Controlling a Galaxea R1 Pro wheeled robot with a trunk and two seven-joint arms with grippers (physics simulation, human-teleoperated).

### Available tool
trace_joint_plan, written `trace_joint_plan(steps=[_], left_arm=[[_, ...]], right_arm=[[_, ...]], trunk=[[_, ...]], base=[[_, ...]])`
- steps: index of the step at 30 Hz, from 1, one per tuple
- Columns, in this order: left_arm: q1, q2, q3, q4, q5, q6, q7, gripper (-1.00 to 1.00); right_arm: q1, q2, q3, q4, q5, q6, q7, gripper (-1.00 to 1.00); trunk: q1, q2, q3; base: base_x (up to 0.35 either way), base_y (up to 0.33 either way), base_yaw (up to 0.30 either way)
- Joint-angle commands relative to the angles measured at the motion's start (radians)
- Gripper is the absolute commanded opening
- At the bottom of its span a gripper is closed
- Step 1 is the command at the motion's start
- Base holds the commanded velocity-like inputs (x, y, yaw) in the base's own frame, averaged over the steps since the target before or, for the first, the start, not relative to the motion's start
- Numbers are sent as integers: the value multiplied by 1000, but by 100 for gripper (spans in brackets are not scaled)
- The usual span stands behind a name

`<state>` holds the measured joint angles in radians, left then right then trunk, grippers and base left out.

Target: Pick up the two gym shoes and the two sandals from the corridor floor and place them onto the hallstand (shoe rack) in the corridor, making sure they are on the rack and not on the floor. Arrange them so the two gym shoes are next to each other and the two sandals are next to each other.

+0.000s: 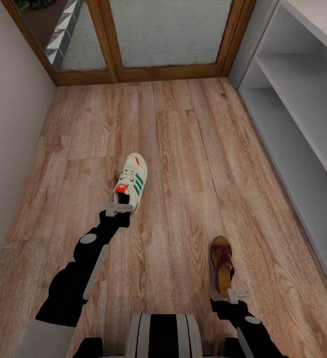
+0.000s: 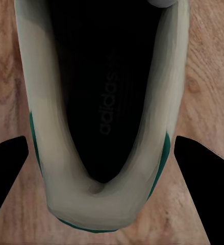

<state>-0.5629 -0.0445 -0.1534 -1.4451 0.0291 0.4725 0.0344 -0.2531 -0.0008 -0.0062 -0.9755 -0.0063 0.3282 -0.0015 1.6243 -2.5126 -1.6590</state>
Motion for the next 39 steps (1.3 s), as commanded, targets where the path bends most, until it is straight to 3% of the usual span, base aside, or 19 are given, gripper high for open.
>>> trace_joint_plan(steps=[1,12,39], left_arm=[[0,0,0,0,0,0,-1,-100],[0,0,0,0,0,0,-1,-100],[0,0,-20,-1,-1,0,-1,-100]], right_arm=[[0,0,0,0,0,0,0,100],[0,-1,0,0,0,0,0,100],[0,-1,0,0,0,0,0,100]], trunk=[[0,0,-5],[1,-1,-26],[1,-1,-27]], base=[[0,0,0],[0,0,0],[74,0,0]])
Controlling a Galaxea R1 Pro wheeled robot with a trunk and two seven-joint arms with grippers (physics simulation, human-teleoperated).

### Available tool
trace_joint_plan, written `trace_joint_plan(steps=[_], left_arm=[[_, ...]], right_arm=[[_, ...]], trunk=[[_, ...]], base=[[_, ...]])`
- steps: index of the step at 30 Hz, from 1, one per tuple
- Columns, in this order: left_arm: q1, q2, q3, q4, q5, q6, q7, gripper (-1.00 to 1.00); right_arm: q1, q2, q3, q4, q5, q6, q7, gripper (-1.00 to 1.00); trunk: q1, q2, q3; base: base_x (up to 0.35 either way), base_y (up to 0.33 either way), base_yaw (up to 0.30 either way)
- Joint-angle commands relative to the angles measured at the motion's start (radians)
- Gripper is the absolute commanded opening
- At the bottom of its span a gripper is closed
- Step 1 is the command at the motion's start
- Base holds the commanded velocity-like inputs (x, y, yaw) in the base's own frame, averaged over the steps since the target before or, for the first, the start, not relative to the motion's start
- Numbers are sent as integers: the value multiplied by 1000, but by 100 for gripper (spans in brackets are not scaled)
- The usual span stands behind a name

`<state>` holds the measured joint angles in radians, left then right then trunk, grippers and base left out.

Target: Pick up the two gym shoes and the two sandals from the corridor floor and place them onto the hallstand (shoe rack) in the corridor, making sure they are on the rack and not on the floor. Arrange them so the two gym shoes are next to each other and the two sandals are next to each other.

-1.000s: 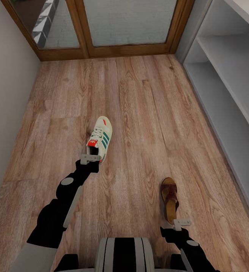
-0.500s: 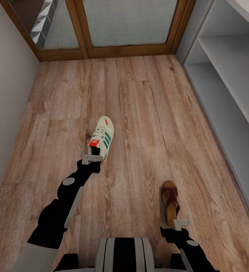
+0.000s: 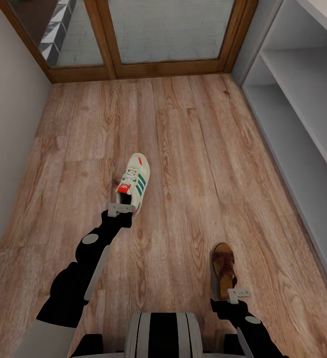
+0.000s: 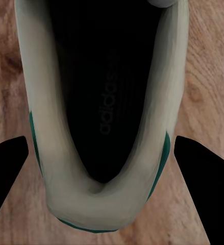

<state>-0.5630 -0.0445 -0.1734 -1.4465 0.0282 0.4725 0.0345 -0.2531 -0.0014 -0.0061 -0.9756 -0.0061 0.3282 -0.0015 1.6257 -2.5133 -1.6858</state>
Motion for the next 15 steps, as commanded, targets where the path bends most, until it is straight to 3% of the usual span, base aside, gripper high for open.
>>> trace_joint_plan(steps=[1,10,15], left_arm=[[0,0,0,0,0,0,-1,-100],[0,0,0,0,0,0,-1,-100],[0,0,0,0,0,0,-1,-100]], right_arm=[[0,0,0,0,0,0,0,100],[0,0,0,0,0,0,0,100],[0,1,0,0,0,0,0,100]], trunk=[[0,0,0],[0,0,0],[0,0,0]], base=[[2,0,-6],[1,0,-138],[0,0,-38]])
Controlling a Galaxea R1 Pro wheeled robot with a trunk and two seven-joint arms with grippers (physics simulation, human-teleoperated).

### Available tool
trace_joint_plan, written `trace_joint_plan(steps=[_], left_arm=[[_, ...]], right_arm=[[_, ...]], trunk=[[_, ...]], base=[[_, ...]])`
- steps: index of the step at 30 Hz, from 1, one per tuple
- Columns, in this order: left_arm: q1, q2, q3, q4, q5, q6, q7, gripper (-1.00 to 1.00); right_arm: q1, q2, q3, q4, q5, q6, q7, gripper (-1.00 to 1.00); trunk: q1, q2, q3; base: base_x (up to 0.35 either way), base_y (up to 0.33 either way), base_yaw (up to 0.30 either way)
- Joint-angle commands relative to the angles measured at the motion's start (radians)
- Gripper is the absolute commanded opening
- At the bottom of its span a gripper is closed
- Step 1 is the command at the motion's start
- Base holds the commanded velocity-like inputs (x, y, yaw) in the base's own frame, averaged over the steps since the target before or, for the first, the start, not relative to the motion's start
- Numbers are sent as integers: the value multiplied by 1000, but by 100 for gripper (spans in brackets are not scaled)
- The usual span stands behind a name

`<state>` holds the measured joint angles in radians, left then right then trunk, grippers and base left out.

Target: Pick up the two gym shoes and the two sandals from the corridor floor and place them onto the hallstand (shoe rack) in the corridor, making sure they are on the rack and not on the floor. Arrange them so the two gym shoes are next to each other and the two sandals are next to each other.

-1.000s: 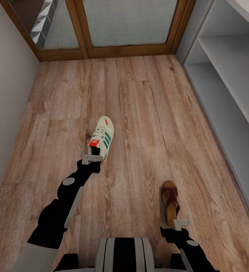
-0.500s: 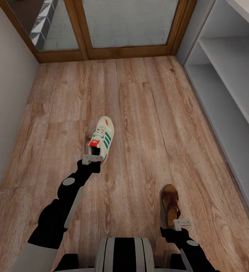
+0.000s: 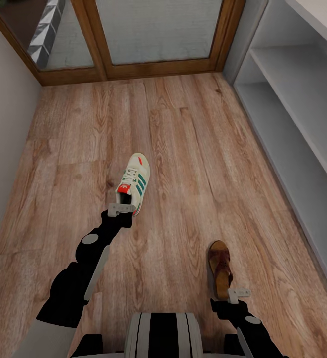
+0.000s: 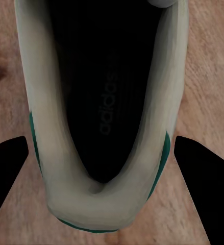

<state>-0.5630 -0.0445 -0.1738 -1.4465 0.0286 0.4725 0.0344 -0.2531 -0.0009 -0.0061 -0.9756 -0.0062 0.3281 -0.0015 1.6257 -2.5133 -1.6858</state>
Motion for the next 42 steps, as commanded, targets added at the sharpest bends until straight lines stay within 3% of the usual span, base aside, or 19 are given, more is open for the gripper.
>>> trace_joint_plan(steps=[1,4,17,42], left_arm=[[0,0,0,0,0,0,-1,-100],[0,0,0,0,0,0,-1,-100],[0,0,0,0,0,0,-1,-100],[0,0,-1,0,-1,0,-1,-100]], right_arm=[[0,0,0,0,0,0,0,100],[0,0,0,0,0,0,0,100],[0,1,0,0,0,0,0,100],[0,1,0,0,0,0,0,100]], trunk=[[0,0,0],[0,0,0],[6,-3,-50],[6,-3,-50]], base=[[0,0,-14],[0,0,-7],[0,0,-1],[63,0,0]])
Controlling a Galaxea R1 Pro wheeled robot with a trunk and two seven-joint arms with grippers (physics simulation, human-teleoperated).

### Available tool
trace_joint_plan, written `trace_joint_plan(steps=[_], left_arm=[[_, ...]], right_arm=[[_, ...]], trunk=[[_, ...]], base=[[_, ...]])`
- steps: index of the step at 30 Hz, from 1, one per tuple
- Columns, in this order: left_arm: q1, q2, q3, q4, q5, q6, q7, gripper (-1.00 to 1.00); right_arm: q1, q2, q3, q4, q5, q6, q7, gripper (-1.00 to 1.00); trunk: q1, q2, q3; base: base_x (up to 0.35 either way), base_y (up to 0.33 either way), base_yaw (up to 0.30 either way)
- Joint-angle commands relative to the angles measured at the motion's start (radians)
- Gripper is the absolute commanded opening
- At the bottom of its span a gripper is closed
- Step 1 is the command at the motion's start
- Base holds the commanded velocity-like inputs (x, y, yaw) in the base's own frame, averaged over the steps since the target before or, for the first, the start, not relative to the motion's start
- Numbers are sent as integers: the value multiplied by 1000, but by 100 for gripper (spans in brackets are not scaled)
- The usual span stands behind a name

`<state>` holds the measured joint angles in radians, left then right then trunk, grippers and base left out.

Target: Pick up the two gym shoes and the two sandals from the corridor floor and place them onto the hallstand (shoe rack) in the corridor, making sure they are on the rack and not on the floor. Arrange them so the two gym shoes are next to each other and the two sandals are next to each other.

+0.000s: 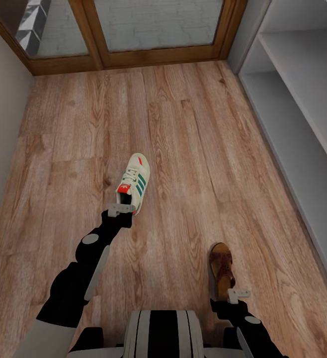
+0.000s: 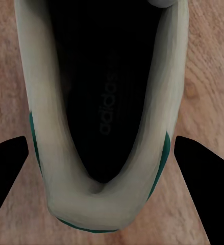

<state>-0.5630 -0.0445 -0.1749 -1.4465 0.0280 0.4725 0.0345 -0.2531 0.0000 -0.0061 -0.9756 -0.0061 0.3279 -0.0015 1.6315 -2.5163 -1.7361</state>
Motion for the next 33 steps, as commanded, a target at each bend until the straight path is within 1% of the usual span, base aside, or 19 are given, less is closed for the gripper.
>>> trace_joint_plan(steps=[1,6,7,33], left_arm=[[0,0,0,0,0,0,-1,-100],[0,0,0,-2,0,0,-1,-100],[0,0,0,-2,0,0,-1,-100],[0,0,0,-5,0,0,1,-100]], right_arm=[[0,0,0,0,0,0,0,100],[0,0,0,0,0,0,2,100],[0,0,0,1,0,0,2,-100],[0,0,0,2,0,0,0,-100]], trunk=[[0,0,0],[0,0,0],[0,0,0],[0,0,0]], base=[[8,0,0],[3,0,0],[0,0,0],[0,0,0]])
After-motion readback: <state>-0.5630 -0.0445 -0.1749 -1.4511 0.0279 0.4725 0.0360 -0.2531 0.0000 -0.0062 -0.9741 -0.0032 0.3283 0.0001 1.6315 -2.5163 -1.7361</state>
